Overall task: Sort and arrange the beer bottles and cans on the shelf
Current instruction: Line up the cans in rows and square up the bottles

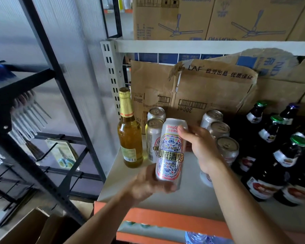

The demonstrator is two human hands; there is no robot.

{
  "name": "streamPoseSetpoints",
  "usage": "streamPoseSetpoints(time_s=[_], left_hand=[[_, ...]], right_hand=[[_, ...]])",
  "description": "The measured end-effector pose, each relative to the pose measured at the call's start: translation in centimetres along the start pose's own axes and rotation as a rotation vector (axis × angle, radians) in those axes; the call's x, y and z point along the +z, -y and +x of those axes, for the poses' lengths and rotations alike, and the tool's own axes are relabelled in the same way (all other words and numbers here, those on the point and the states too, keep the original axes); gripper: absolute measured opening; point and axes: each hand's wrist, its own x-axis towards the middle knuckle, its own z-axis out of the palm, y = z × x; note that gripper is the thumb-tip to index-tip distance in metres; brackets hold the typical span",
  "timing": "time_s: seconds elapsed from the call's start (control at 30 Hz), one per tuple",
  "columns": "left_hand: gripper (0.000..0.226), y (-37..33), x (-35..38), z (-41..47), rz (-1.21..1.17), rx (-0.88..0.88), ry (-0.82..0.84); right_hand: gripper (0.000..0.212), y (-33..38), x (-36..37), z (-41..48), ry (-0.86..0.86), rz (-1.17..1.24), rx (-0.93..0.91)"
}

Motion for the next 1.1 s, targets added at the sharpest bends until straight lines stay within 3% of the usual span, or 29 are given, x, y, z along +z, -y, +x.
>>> streamPoseSetpoints(time_s=[0.13, 0.27, 0.47, 0.7, 0.93, 1.03, 1.1], left_hand=[[0.043, -0.5, 0.5, -0.7, 0.213, 0.117, -0.077], [0.063, -0.4, 0.8, -1.7, 0.288, 0.127, -0.18], [0.059, -1.4, 0.5, -2.9, 0.204, 0.083, -0.067], [0.061, -1.8, 0.6, -3.8, 0.148, 0.011, -0.025], [0.068, -2.1, 0.5, -3.6, 0.087, 0.025, 0.016], [0.063, -2.1, 0.3, -3.2, 0.128, 0.04, 0.036], [0.057, -2.1, 0.0, -2.7, 0.226, 0.063, 0.027]], right_hand=[[0.023, 0.3, 0.1, -0.5, 0.089, 0.072, 0.088], [0.022, 0.8, 0.5, -0.9, 0.105, 0.09, 0.131], [0.025, 0.8, 0.7, -1.3, 0.112, 0.095, 0.142], [0.035, 1.0, 0.7, -1.9, 0.136, 0.074, 0.121], [0.032, 1.3, 0.1, -1.8, 0.131, 0.016, 0.12], [0.027, 1.6, -0.4, -1.7, 0.115, -0.048, 0.102], [0.037, 1.8, -0.7, -1.6, 0.095, -0.108, 0.077]])
